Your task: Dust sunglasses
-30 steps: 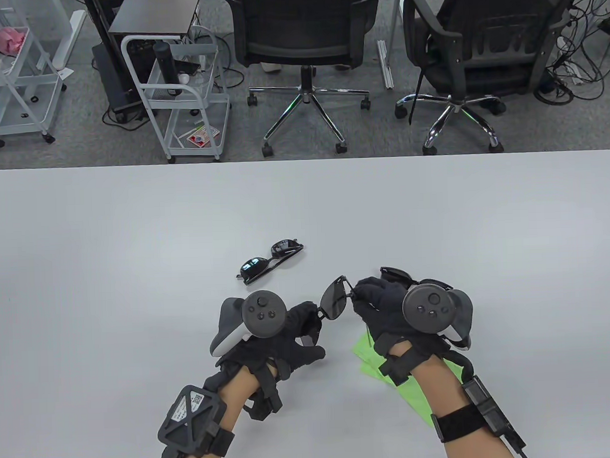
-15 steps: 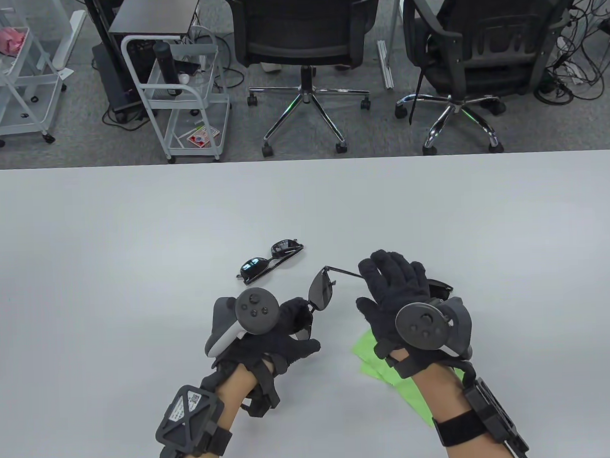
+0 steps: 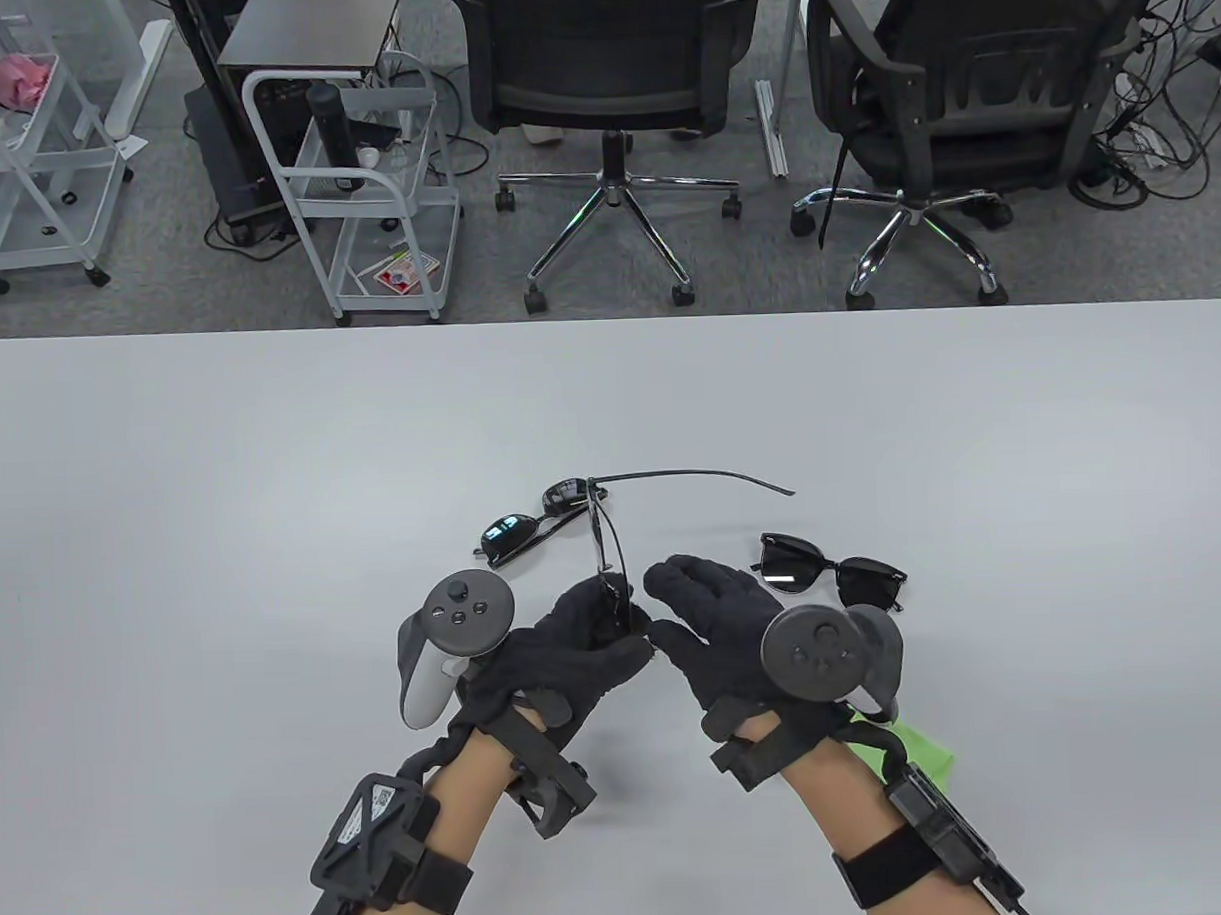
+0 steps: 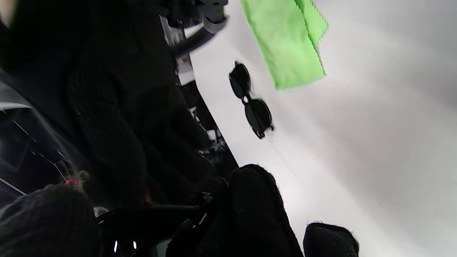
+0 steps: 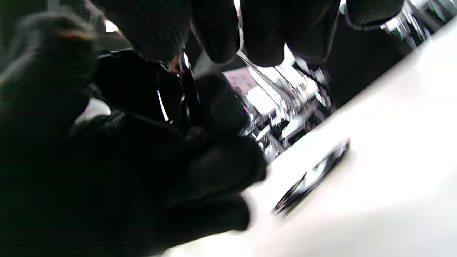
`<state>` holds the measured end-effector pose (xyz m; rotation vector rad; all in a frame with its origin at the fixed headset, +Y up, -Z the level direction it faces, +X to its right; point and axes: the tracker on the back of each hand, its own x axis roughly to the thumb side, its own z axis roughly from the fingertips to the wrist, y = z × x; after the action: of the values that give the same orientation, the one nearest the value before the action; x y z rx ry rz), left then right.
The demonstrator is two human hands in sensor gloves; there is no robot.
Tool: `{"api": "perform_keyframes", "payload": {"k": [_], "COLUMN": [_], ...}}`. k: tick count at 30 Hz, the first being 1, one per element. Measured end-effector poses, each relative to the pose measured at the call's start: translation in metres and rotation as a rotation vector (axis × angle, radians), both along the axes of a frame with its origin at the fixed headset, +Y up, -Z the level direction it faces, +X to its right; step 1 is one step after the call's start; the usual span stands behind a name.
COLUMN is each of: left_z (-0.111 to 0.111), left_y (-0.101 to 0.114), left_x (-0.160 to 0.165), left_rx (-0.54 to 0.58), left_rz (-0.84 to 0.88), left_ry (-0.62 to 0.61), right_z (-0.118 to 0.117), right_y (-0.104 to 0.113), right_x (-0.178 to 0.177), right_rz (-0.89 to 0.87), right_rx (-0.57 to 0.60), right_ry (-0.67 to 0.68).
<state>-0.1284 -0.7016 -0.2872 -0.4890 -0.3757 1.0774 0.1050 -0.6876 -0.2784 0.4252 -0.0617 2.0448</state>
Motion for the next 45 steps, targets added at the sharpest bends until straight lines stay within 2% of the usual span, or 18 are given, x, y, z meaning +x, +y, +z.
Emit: {"api": "perform_keyframes", "payload": {"k": [1, 3, 5, 11, 16, 19, 26, 29, 32, 34, 36, 38, 39, 40, 43, 45], "left_z": [0.001, 0.002, 0.004, 0.003, -0.004, -0.007, -0.008, -0.009, -0.009, -0.01, -0.012, -0.014, -0.014, -0.015, -0.015, -0.015], "left_y": [0.001, -0.001, -0.002, 0.001, 0.0, 0.0, -0.001, -0.001, 0.002, 0.002, 0.001, -0.001, -0.001, 0.0, 0.001, 0.001], "left_x": [0.003, 0.006, 0.008, 0.007, -0.011, -0.02, -0.022, -0.024, -0.031, -0.037, -0.043, -0.047, -0.049, -0.05, -0.051, -0.051], "left_rx": [0.001, -0.009, -0.02, 0.013, -0.025, -0.046, -0.037, -0.017, 0.021, 0.061, 0.076, 0.094, 0.103, 0.111, 0.128, 0.134], "left_rz": [-0.006, -0.016, -0.03, -0.033, 0.105, 0.192, 0.158, 0.133, 0.095, 0.029, -0.041, -0.095, -0.115, -0.13, -0.148, -0.149], "left_ry": [-0.03, -0.056, -0.068, -0.063, 0.026, 0.074, 0.064, 0.072, 0.148, 0.218, 0.265, 0.282, 0.29, 0.299, 0.309, 0.314], "right_z": [-0.005, -0.01, -0.009, -0.01, -0.009, -0.009, -0.009, -0.007, -0.004, -0.004, -0.004, -0.002, 0.0, 0.002, 0.003, 0.005], "right_y": [-0.01, -0.02, -0.021, -0.018, -0.022, -0.023, -0.025, -0.025, -0.017, -0.006, -0.004, -0.013, -0.02, -0.025, -0.032, -0.037], "right_x": [0.002, 0.002, 0.003, 0.01, 0.021, 0.021, 0.021, 0.025, 0.032, 0.032, 0.023, 0.01, 0.005, 0.003, -0.003, -0.005], "right_rz": [-0.139, -0.32, -0.397, -0.404, -0.429, -0.441, -0.436, -0.371, -0.102, 0.248, 0.63, 0.924, 1.053, 1.149, 1.476, 1.629], "right_rx": [-0.103, -0.211, -0.236, -0.239, -0.269, -0.278, -0.291, -0.318, -0.254, -0.14, -0.076, -0.012, -0.046, -0.086, -0.089, -0.117], "right_ry": [0.069, 0.179, 0.183, 0.138, 0.107, 0.132, 0.115, 0.069, -0.017, 0.009, 0.15, 0.333, 0.406, 0.422, 0.381, 0.386]}}
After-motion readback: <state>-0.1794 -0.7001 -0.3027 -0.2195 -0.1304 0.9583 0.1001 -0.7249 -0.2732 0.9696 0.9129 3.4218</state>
